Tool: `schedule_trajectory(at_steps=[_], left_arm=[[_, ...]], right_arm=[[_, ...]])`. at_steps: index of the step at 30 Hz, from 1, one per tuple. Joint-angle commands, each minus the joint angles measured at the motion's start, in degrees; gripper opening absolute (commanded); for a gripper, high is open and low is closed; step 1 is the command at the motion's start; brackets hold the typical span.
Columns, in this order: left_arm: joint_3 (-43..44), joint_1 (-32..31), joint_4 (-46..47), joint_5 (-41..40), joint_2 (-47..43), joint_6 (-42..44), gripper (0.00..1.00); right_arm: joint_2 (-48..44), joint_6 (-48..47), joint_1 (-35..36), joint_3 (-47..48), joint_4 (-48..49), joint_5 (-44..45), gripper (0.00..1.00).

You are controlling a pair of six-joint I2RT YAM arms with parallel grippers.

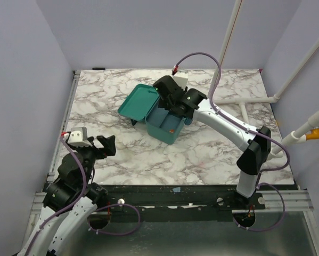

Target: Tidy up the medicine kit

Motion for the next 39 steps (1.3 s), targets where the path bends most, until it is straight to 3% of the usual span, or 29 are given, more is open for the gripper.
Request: schedule_trajectory(at_steps=[1, 5, 11, 17, 19, 25, 30, 39], left_arm=[[1.06, 0.28, -0.65, 6.51, 4.21, -3.66, 0.98], [0.57, 0.33, 0.0, 8.58, 7.48, -6.94, 0.99], [-0.94, 0.31, 1.55, 10.77, 10.07, -10.65, 0.96], [-3.96, 0.36, 4.96, 15.24, 14.04, -16.02, 0.79], [-5.4, 0.39, 6.76, 16.55, 15.68, -17.59, 0.66], [-7.33, 0.64, 11.94, 18.37, 21.21, -19.79, 0.25], [-6.92, 1.12, 16.18, 21.14, 28.51, -20.33, 0.02], [-4.95, 4.15, 24.0, 27.78, 42.59, -20.72, 0.0]], right_arm=[[-1.89, -14.83, -1.33, -4.44, 10.01, -1.47, 0.57], [-0.95, -19.98, -4.28, -5.54, 15.15, -2.57, 0.55], [3.63, -23.93, -9.53, -3.57, 20.59, -1.5, 0.43], [9.9, -24.23, -15.98, 1.69, 20.76, -6.21, 0.1], [11.8, -24.45, -17.62, 3.23, 20.39, -8.17, 0.01], [16.34, -27.14, -20.83, 7.17, 19.69, -13.41, 0.01], [19.72, -31.0, -21.04, 8.77, 18.46, -15.61, 0.01], [17.58, -35.36, -21.03, 2.79, 19.33, -24.55, 0.01]])
